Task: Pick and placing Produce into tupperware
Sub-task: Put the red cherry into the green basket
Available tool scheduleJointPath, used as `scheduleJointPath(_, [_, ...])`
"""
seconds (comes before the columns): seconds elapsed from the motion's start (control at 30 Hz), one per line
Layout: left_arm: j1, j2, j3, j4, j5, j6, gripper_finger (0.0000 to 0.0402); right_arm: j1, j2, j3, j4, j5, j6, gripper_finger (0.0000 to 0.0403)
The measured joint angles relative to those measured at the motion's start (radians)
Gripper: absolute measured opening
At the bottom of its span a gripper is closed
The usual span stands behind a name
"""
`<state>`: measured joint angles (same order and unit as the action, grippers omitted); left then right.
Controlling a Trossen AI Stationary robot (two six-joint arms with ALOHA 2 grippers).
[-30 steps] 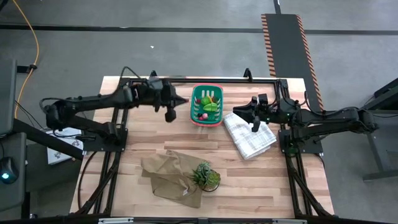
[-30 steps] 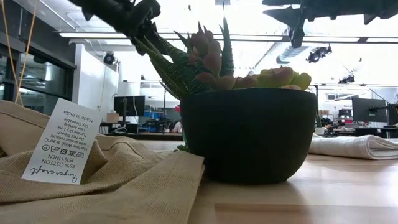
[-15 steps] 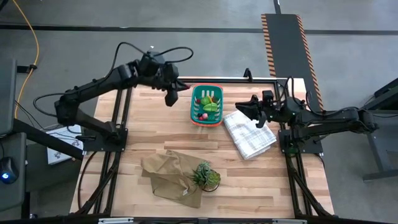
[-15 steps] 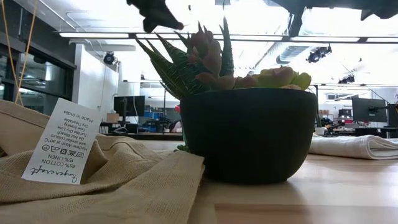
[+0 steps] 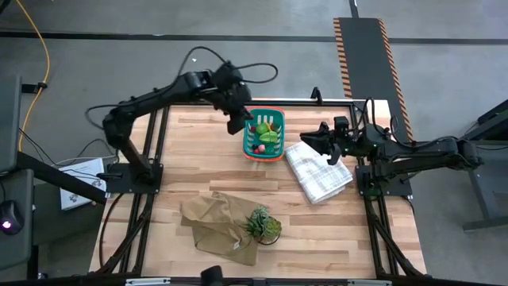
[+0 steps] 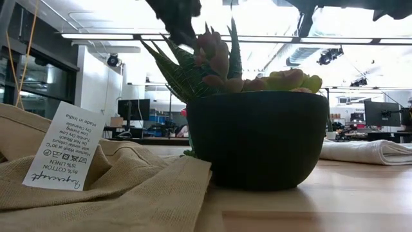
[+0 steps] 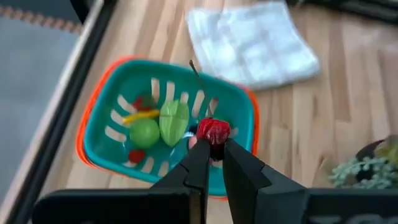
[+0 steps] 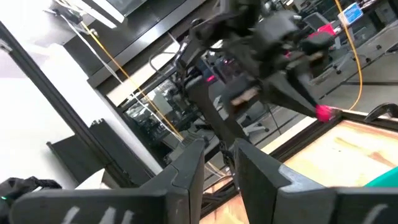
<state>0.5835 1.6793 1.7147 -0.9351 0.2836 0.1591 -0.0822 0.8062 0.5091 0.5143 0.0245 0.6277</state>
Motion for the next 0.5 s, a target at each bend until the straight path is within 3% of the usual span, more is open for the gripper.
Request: scheduleJointPath(0.5, [-0.001,0.224,0.001,0.033,-0.033,-0.007,0.0028,0.000,0.000,0.000,-0.078,-0.037,-0.004,0.0079])
